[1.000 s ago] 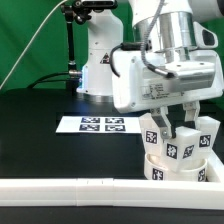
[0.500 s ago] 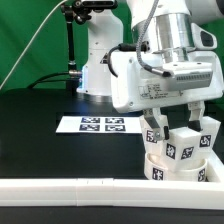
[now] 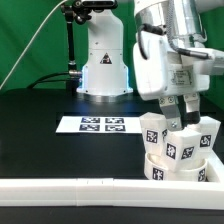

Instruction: Assemble stool

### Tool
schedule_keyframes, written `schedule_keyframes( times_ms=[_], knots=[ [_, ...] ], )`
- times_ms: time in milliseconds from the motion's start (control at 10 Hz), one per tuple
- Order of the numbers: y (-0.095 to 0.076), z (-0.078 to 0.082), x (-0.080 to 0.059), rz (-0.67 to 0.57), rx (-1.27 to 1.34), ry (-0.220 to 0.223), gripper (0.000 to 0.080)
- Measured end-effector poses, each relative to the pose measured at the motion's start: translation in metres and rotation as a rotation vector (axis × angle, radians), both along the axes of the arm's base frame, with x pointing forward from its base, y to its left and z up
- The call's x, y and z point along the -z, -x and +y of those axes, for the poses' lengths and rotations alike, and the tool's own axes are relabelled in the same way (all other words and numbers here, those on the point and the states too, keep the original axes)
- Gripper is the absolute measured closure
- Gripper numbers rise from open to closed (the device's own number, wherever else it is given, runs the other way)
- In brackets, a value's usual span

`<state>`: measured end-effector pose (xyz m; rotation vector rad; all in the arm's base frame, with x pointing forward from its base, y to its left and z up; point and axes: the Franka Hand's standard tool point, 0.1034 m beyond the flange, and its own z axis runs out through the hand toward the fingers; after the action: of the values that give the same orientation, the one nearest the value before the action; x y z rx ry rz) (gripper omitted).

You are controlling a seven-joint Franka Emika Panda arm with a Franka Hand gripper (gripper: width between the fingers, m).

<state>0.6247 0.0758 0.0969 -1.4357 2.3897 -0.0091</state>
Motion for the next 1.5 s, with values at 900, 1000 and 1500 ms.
schedule_keyframes(
  times_ms=[900,1000,1500],
  knots=[
    [0.001,0.003,0.0,-0.092,-0.883,0.302,0.015],
    [0.001,0.002,0.0,-0.103,-0.959,0.326,0.015],
    [-0.001,-0.006,-0.002,-0.155,-1.55,0.513,0.015]
  ],
)
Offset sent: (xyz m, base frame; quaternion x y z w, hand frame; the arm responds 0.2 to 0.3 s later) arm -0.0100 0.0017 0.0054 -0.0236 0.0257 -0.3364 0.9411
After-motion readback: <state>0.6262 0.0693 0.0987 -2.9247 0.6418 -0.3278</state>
